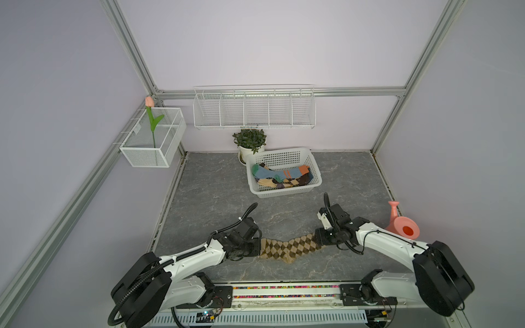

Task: Place the socks together as a pair
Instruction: Pick up a pair of socks from the center of the board, then place a pair of socks in the bin.

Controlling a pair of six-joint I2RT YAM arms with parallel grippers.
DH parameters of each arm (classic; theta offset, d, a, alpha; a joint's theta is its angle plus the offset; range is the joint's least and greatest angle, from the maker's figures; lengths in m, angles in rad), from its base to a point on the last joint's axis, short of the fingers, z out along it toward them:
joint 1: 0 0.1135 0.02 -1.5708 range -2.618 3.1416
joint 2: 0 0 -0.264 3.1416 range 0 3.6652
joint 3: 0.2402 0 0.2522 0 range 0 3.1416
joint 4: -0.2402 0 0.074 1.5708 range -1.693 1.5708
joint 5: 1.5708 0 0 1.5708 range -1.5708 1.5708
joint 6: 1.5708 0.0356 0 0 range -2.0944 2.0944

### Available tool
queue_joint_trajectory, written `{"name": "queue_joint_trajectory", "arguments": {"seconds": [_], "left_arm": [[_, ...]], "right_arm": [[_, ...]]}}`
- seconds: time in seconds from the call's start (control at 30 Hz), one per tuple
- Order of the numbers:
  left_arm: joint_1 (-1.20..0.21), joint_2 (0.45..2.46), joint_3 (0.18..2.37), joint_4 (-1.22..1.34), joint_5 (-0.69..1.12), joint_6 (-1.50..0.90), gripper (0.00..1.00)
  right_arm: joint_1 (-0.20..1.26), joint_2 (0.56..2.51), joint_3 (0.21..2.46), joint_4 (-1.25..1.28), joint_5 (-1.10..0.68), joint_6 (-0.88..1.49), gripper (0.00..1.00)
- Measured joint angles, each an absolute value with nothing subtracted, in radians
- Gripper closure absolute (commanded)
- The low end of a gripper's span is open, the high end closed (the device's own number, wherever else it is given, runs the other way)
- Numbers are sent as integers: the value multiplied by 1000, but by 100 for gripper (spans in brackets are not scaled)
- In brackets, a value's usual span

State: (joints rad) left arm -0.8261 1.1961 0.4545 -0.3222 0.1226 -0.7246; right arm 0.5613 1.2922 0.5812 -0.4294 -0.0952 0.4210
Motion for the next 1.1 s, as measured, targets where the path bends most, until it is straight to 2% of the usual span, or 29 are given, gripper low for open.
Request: {"name": "queue_joint_trajectory", "arguments": {"seconds": [0.2,0.23,0.53,0.83,1.1], "left_arm": [[-828,1202,455,-306,122,-722,100],[-828,1201,455,-307,120,-722,100],[-828,1156,514,-385,57,-700,100],[-824,1161,801,-491,-61,-627,100],[-713,1273,1065,-542,-67,-530,100]], "right_arm": [[604,1312,583,-429,-79,443,89],[611,1315,583,-429,-76,447,93],[626,1271,595,-454,-91,464,93],[567,1183,775,-513,-141,424,93],[452,1276,1038,-573,-213,342,93]]}}
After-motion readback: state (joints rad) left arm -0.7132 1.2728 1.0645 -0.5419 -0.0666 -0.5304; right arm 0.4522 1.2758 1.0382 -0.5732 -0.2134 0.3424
